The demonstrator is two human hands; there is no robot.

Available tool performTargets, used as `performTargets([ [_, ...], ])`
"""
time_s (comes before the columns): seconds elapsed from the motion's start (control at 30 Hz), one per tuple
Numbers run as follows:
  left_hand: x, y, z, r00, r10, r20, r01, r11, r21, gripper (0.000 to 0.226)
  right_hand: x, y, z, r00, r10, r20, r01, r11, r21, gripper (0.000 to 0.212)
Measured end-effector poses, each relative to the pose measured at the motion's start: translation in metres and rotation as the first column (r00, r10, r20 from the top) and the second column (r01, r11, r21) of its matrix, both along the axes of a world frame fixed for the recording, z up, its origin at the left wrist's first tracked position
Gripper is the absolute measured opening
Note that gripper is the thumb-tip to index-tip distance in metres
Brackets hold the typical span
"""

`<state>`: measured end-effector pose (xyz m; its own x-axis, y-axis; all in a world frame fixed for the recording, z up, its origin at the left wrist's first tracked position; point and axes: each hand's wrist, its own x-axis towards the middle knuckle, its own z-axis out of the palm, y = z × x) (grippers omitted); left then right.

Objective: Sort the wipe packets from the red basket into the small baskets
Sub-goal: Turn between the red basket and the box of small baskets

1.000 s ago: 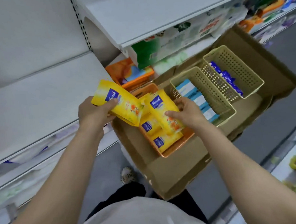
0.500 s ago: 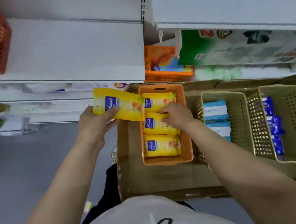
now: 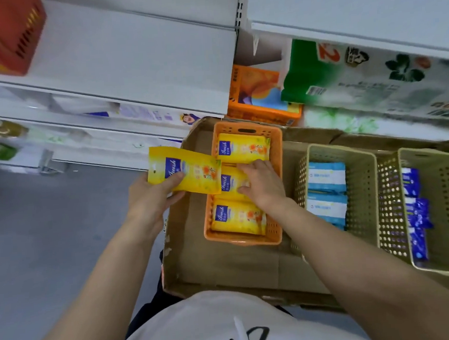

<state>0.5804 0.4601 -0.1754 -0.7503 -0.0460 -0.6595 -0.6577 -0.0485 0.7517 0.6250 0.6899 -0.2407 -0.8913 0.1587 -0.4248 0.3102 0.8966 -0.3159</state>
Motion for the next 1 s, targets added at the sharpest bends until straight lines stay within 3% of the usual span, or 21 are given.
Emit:
performTargets([
  [0.13,0.004,0.004,0.0,1.0,-0.006,0.014,0.006,1.0,0.023,0.03,0.005,-0.001,0.0,0.993,-0.025,-0.112,0.023,0.999,-0.022,0.055],
  [0.3,0.001,-0.003,-0.002,1.0,0.016,0.003,-0.016,1.0,0.01,0.038,0.016,-0.003,-0.006,0.992,0.126,0.001,-0.126,0.992,-0.013,0.081],
  [0.43,0.001,-0.013,-0.003,0.999,0.036,-0.008,-0.036,0.999,-0.008,0.042,0.013,-0.003,-0.009,0.995,0.064,-0.083,-0.065,0.998,-0.014,0.072],
  [0.67,0.007,-0.012,-0.007,1.0,-0.008,-0.001,0.008,1.0,0.006,0.039,0.013,-0.012,-0.014,0.98,0.185,-0.074,-0.18,0.982,0.063,0.06],
  [0.73,0.008,-0.011,-0.008,1.0,-0.023,0.001,0.023,1.0,0.009,0.041,0.007,-0.004,-0.01,0.977,0.212,0.004,-0.212,0.977,-0.011,0.061],
  [0.8,0.01,-0.01,-0.01,0.999,-0.034,0.014,0.034,0.999,0.029,0.04,0.001,0.008,0.0,0.993,0.115,0.029,-0.105,0.967,-0.231,0.047],
  [0.9,0.012,-0.004,-0.014,0.993,-0.09,0.075,0.083,0.992,0.096,0.04,-0.003,0.018,0.026,0.942,-0.336,-0.006,0.271,0.77,-0.578,0.029],
  [0.93,0.013,0.0,-0.016,0.988,-0.127,0.089,0.116,0.986,0.122,0.042,-0.004,0.018,0.036,0.912,-0.409,0.027,0.332,0.697,-0.635,0.029],
  [1.0,0.016,0.01,-0.018,0.97,-0.22,0.103,0.199,0.963,0.181,0.047,-0.003,0.016,0.05,0.931,-0.344,0.117,0.322,0.631,-0.706,0.035],
])
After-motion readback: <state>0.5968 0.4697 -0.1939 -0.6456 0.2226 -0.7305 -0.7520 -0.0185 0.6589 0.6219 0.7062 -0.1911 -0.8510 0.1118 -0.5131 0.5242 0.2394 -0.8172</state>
